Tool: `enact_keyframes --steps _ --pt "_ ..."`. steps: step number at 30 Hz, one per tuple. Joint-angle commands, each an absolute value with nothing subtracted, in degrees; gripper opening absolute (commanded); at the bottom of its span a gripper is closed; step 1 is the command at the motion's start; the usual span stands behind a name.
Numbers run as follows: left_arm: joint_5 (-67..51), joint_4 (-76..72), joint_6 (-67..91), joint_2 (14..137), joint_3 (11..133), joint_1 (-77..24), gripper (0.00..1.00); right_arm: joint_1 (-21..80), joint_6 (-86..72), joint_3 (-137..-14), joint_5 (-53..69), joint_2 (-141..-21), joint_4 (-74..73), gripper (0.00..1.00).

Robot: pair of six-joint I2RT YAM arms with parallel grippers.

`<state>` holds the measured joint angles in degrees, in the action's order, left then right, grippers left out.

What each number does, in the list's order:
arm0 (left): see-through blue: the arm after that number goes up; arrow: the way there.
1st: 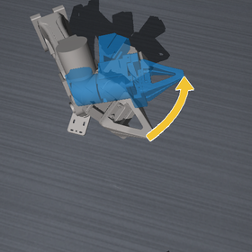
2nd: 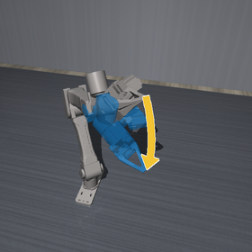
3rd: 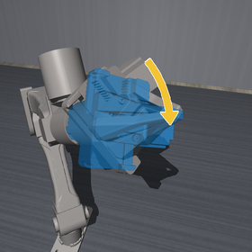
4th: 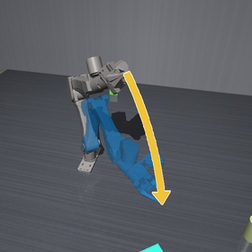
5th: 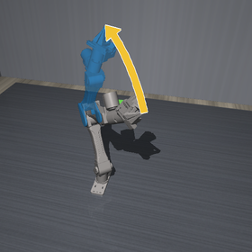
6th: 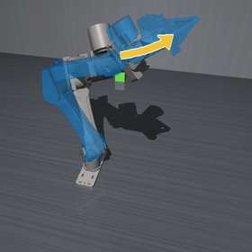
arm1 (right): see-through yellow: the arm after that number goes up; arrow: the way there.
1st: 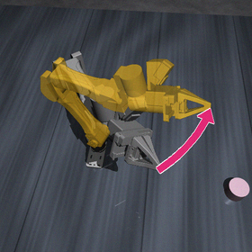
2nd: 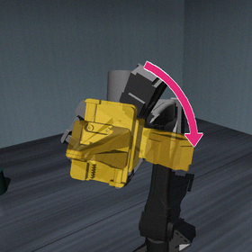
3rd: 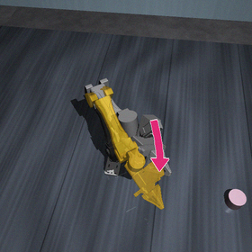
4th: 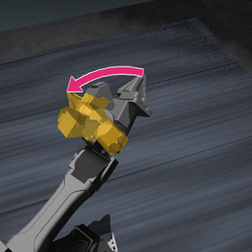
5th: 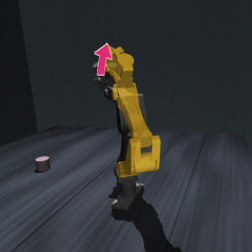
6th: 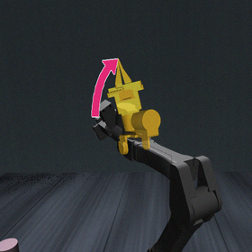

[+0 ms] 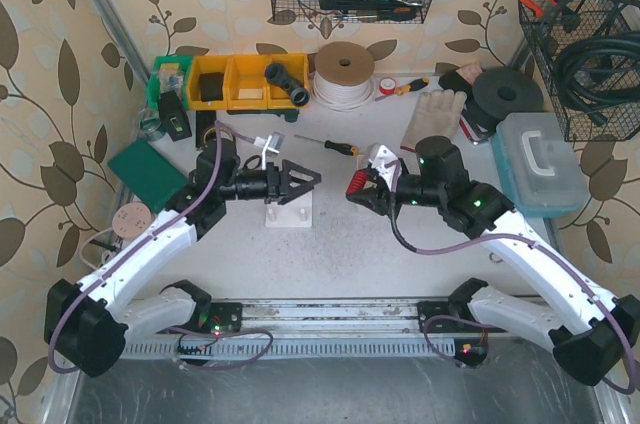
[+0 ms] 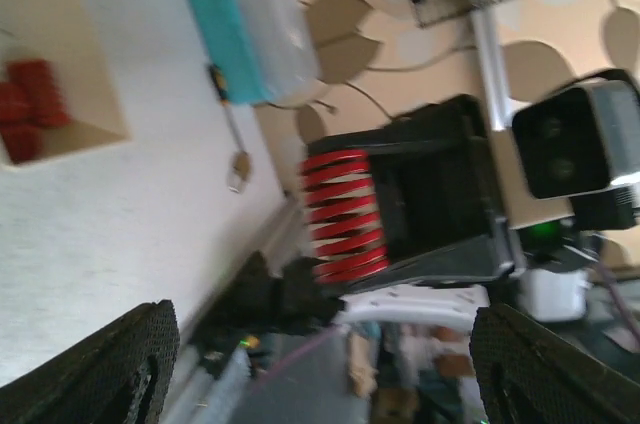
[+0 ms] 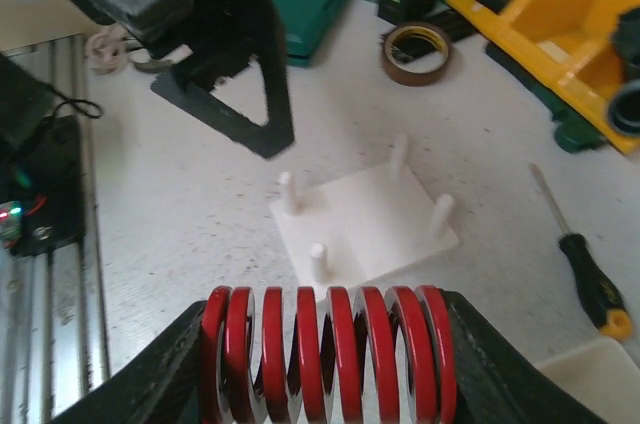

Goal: Install the large spring

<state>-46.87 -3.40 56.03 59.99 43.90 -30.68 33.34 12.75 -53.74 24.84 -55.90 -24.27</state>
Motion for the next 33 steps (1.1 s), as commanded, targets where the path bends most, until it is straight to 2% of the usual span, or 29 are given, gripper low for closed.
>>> enact_keyframes --steps 1,3,7,11,25,33 --pt "-52.99 -19.79 66.63 60.96 43.25 -35.25 0.83 35.94 16.90 -54.02 31.71 -54.68 -23.01 0.00" --pt "-53.03 -24.16 68.94 62.24 42.27 -37.19 0.83 37.37 17.21 -54.53 31.41 -55.21 -23.56 0.00" --pt "-52.64 -23.85 67.50 65.15 42.26 -40.49 0.80 39.75 17.18 -55.23 30.31 -55.74 -23.93 0.00" --pt "-52.12 -25.73 67.96 66.80 42.29 -40.84 0.75 41.43 16.79 -55.37 29.62 -55.60 -23.77 0.00" --pt "-50.71 -27.91 68.17 70.26 44.65 -43.77 0.69 41.92 16.00 -55.31 29.43 -54.79 -22.88 0.00" --pt "-49.89 -28.40 68.19 71.30 45.27 -44.25 0.57 41.92 15.85 -55.38 29.75 -55.22 -22.53 0.00"
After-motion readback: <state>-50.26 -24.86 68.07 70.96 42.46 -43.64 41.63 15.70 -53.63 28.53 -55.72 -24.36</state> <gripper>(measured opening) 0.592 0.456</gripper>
